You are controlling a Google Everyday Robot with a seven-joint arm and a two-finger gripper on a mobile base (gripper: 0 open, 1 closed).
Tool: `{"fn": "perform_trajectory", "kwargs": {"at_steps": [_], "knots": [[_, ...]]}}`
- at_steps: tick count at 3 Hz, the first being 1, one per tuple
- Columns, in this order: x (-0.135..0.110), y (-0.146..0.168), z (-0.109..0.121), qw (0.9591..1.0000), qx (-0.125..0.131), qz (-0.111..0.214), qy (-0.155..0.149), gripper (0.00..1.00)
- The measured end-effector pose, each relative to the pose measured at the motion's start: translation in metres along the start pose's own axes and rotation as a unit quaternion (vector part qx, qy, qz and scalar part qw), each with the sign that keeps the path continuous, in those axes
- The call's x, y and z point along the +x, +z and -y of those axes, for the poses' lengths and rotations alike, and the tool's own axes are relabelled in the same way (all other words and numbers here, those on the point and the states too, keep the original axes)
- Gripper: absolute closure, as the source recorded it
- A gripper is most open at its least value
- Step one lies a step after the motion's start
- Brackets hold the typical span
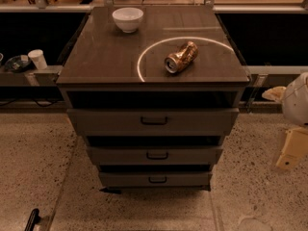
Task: Open bottom drawer
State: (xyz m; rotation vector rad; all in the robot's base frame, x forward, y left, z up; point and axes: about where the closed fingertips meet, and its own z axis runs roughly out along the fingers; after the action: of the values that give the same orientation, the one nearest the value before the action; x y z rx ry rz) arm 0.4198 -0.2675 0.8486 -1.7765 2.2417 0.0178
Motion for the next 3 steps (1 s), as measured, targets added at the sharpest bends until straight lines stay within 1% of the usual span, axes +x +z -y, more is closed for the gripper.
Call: {"fn": "perform_trajectory", "kwargs": {"at_steps": [1, 2, 3], "knots": [[-0.018, 0.030, 0.002, 0.9976, -0.020, 0.055, -0.038, 0.00], [-0.041, 0.110, -0.018, 0.9862, -0.061, 0.137, -0.069, 0.00], [-0.058, 0.181, -0.041, 0.9702, -0.083, 0.197, -0.114, 0.00]]}}
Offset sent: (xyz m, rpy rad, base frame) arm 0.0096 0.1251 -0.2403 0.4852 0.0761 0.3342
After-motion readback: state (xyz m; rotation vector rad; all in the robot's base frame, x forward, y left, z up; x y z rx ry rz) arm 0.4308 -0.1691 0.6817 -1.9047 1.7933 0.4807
